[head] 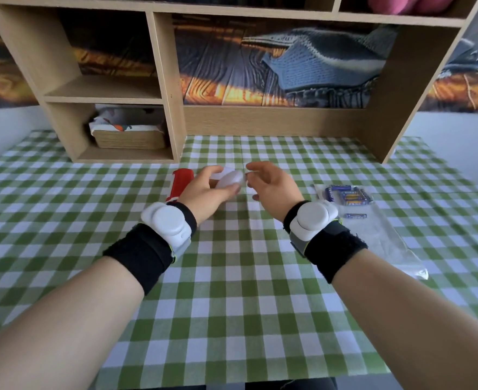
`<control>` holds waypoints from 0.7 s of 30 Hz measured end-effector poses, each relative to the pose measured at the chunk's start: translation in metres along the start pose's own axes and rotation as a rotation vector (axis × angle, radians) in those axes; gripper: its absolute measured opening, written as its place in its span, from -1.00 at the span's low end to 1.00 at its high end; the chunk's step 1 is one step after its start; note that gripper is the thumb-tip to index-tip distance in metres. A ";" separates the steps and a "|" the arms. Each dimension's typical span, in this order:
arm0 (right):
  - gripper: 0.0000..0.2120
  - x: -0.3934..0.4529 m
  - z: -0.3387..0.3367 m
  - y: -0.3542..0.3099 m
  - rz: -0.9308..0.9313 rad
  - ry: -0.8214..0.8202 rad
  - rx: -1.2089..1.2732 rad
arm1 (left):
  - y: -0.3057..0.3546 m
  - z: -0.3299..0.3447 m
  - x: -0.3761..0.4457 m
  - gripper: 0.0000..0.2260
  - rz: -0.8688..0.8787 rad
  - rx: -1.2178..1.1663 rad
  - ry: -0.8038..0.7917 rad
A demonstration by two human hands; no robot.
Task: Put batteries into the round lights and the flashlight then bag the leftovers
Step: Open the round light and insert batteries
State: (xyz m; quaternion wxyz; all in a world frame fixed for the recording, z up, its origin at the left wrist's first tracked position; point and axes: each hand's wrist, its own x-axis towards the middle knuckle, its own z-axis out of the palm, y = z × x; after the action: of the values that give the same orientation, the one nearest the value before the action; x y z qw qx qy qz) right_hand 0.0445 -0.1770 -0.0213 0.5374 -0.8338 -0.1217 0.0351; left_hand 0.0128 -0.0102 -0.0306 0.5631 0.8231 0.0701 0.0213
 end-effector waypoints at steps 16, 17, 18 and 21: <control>-0.71 0.016 0.014 0.030 -0.054 -0.029 0.280 | -0.012 0.029 0.012 -0.56 -0.019 -0.520 -0.138; -0.72 0.016 0.014 0.030 -0.056 -0.036 0.286 | -0.012 0.029 0.012 -0.55 -0.015 -0.507 -0.156; -0.72 0.017 0.014 0.030 -0.056 -0.043 0.297 | -0.012 0.028 0.012 -0.56 -0.005 -0.499 -0.176; -0.66 0.021 0.012 0.032 -0.061 -0.073 0.315 | -0.012 0.026 0.015 -0.62 0.015 -0.542 -0.190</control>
State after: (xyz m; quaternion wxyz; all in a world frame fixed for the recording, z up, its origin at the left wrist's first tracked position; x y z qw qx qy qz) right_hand 0.0674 -0.1738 -0.0543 0.6576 -0.7332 -0.1593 0.0675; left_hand 0.0294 -0.0283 -0.0517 0.7665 0.6414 0.0027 -0.0340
